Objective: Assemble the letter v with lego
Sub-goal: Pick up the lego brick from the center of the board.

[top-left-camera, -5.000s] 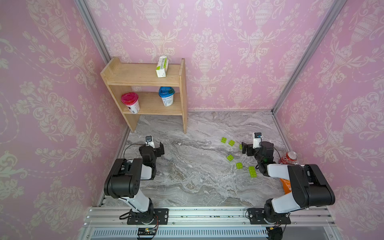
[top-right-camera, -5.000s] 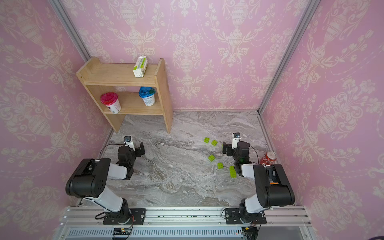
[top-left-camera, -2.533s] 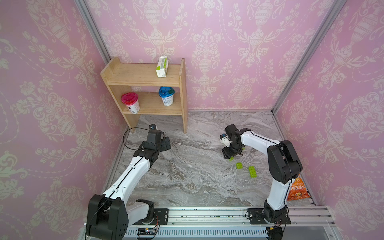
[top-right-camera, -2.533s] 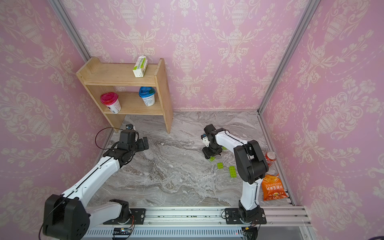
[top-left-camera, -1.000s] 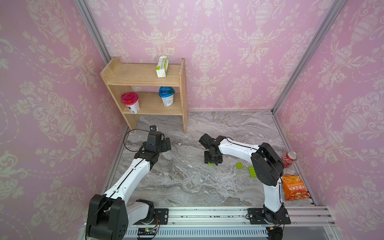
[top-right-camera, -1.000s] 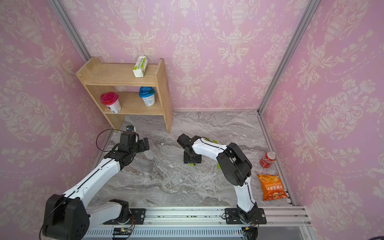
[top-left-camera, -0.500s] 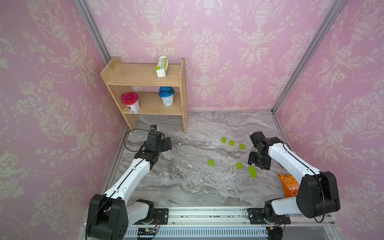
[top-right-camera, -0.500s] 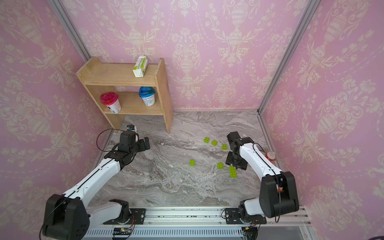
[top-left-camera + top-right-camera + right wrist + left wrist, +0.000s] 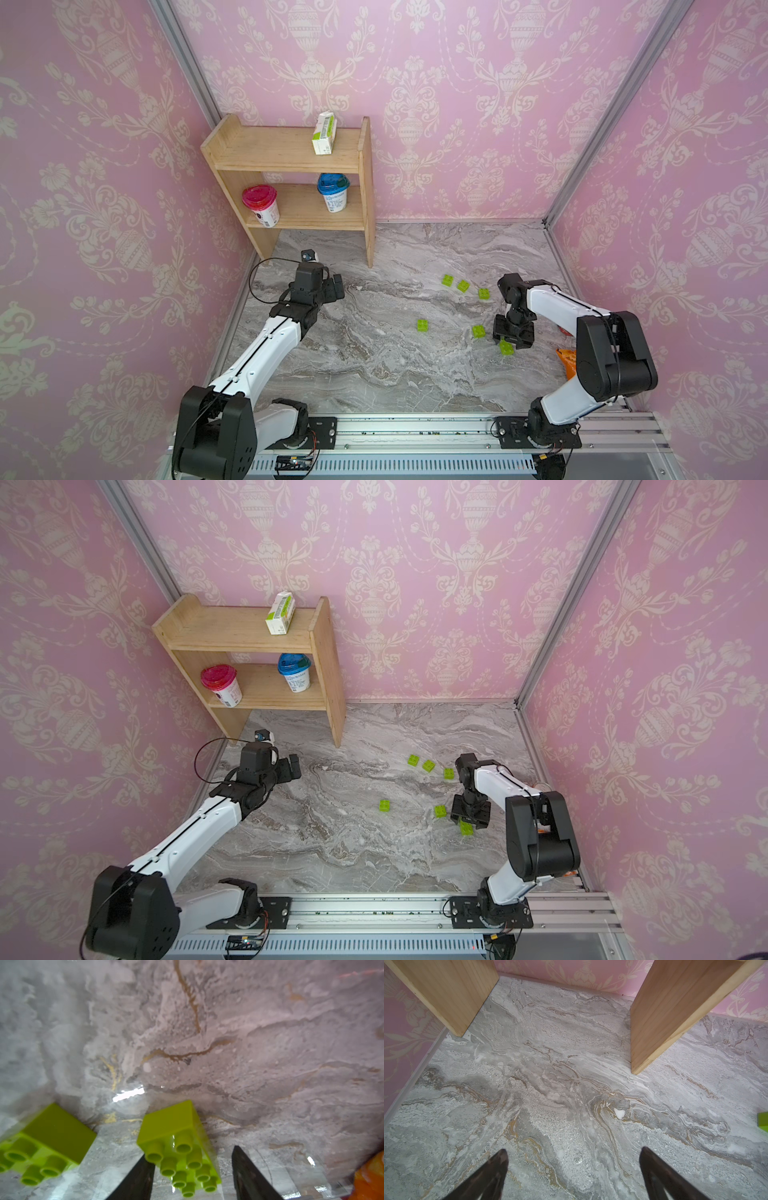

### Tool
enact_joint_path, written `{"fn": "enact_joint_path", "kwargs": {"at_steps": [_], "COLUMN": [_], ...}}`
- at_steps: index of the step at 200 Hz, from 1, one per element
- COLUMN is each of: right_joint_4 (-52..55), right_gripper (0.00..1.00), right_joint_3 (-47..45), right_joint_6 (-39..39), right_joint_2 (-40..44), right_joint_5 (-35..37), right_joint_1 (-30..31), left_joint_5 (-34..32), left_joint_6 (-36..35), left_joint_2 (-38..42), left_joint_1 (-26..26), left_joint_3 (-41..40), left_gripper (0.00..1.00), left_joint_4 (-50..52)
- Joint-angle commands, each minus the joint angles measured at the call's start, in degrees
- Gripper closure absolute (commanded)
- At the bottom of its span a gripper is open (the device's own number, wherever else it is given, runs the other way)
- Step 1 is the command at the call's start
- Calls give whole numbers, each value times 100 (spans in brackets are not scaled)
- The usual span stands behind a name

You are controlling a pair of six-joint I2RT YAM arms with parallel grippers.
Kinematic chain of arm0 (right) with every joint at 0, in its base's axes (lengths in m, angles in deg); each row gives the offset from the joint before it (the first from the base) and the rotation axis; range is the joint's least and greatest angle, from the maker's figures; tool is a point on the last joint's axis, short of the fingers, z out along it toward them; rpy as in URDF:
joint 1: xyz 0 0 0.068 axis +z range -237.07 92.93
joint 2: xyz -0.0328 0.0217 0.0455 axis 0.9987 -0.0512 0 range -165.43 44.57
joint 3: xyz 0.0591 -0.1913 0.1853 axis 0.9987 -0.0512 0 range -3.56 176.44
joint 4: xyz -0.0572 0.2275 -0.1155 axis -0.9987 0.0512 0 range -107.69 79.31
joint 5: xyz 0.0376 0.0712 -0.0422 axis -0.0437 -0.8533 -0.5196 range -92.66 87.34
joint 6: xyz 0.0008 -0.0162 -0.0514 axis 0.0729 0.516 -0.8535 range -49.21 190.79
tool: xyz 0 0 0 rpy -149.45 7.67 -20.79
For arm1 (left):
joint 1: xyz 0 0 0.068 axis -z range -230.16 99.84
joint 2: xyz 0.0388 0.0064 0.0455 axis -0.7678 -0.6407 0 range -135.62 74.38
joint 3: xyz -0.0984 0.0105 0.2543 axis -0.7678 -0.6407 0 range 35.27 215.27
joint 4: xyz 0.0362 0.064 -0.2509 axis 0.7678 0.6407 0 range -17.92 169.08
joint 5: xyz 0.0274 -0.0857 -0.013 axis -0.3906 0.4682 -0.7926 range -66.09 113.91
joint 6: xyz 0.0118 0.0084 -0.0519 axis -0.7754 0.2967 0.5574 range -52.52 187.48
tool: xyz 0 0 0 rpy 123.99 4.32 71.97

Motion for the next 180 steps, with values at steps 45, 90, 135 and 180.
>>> {"fn": "enact_joint_path", "kwargs": {"at_steps": [45, 90, 135, 180], "right_joint_4": [377, 718, 723, 708], "right_gripper": [73, 89, 88, 87], "right_joint_3": [-86, 1025, 1965, 2449], "right_joint_6": [123, -944, -4312, -5521], "right_joint_2": [720, 1093, -515, -1418], "right_joint_5": [41, 76, 23, -513], "right_joint_1": [168, 2153, 4135, 4412], "left_joint_5": [-17, 86, 40, 64], "left_joint_6": [-47, 45, 114, 106], "left_joint_2": [86, 68, 94, 300], "left_joint_1": [42, 43, 42, 44], "left_joint_3": [-81, -55, -138, -138], "left_gripper": [1, 1, 1, 1], "left_joint_4": [28, 12, 35, 122]}}
